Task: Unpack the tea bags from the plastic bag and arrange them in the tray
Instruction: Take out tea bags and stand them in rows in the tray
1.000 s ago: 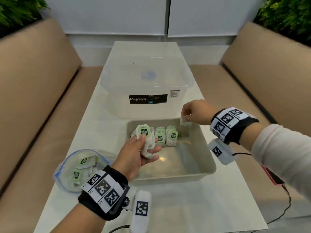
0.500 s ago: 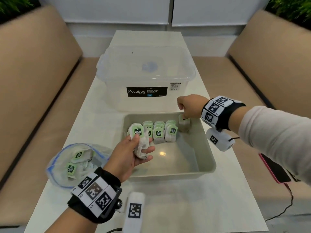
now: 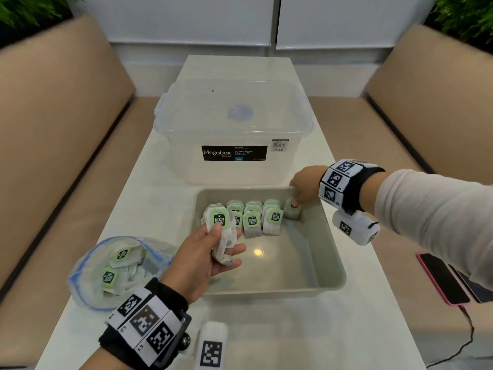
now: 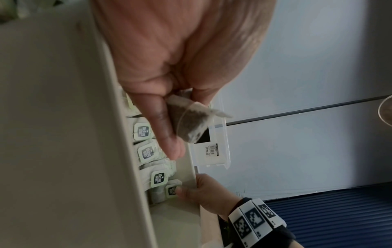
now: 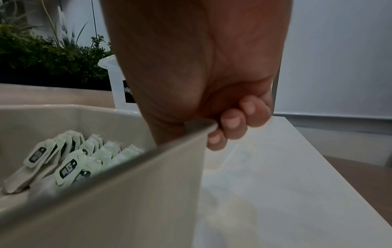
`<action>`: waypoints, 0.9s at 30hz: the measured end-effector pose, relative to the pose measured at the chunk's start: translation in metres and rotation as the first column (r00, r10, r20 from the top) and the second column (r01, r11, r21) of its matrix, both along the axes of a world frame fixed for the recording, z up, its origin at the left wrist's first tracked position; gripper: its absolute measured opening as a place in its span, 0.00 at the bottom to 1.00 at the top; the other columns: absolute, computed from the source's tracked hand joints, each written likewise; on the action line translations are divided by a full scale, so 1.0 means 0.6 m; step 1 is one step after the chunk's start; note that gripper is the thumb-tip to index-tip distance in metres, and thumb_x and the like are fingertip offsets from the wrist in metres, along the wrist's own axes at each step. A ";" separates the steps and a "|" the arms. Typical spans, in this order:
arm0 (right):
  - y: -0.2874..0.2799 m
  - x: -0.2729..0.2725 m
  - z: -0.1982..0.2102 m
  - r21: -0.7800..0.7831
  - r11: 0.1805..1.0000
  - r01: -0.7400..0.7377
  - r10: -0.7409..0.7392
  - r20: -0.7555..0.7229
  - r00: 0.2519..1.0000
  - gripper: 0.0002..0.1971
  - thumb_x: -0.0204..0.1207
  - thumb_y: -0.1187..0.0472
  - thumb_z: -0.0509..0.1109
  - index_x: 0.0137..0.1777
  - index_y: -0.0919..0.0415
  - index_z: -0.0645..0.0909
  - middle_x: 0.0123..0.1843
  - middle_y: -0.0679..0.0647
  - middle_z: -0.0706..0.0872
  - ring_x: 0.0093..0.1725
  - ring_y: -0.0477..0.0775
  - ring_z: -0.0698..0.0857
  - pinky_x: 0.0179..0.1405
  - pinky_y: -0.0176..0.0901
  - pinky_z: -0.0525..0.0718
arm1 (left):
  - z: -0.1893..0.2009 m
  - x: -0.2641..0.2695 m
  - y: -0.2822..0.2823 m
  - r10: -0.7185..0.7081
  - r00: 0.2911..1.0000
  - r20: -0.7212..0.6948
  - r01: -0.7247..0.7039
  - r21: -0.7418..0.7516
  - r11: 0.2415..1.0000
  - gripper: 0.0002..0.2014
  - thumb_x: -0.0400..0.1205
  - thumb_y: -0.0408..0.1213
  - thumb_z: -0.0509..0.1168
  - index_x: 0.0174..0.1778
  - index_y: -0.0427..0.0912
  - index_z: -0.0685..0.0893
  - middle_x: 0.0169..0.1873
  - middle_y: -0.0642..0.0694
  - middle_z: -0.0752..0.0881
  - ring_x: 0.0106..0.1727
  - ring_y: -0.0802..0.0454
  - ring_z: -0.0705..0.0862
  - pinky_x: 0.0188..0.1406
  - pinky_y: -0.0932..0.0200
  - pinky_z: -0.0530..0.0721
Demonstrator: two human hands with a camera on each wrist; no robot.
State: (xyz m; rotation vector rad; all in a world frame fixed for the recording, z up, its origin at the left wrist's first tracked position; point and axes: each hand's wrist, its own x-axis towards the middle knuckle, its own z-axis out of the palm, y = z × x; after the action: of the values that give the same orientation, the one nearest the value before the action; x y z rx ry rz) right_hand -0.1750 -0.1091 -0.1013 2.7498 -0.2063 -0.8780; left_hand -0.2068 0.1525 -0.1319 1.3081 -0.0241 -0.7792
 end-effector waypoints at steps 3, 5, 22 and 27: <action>-0.005 -0.003 -0.006 0.006 1.000 0.021 -0.021 0.004 1.000 0.23 0.79 0.43 0.64 0.62 0.63 0.80 0.58 0.57 0.86 0.53 0.58 0.83 0.50 0.44 0.78 | -0.001 0.000 0.001 0.004 1.000 -0.004 -0.004 -0.004 1.000 0.13 0.86 0.42 0.53 0.60 0.43 0.79 0.49 0.44 0.90 0.41 0.50 0.91 0.32 0.57 0.89; -0.007 -0.002 -0.007 0.001 1.000 0.021 -0.021 0.020 1.000 0.23 0.78 0.43 0.64 0.60 0.63 0.81 0.57 0.57 0.86 0.47 0.57 0.79 0.47 0.43 0.77 | -0.001 0.001 0.000 0.006 1.000 -0.004 -0.006 -0.006 1.000 0.13 0.86 0.42 0.53 0.60 0.43 0.79 0.48 0.45 0.90 0.41 0.50 0.91 0.31 0.57 0.89; 0.057 -0.060 0.081 0.393 0.845 -0.364 0.047 0.622 0.782 0.09 0.75 0.56 0.71 0.55 0.50 0.83 0.46 0.46 0.78 0.43 0.46 0.78 0.43 0.43 0.78 | 0.025 0.004 -0.004 0.020 0.999 -0.028 -0.020 0.009 1.000 0.13 0.87 0.40 0.52 0.56 0.39 0.79 0.44 0.42 0.90 0.38 0.49 0.90 0.31 0.56 0.90; 0.146 -0.101 0.078 0.478 0.652 -0.588 0.200 0.639 0.742 0.14 0.70 0.56 0.77 0.56 0.49 0.87 0.46 0.47 0.82 0.40 0.47 0.81 0.36 0.41 0.78 | 0.039 -0.001 -0.012 -0.052 0.998 -0.035 0.052 -0.007 0.999 0.15 0.86 0.43 0.55 0.57 0.36 0.80 0.45 0.40 0.90 0.41 0.45 0.91 0.36 0.53 0.90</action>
State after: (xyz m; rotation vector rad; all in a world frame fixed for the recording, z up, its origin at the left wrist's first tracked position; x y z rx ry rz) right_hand -0.2355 -0.0216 -0.0546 3.3986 0.7947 0.0157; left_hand -0.2073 0.1451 -0.1083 1.2920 -0.0319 -0.8456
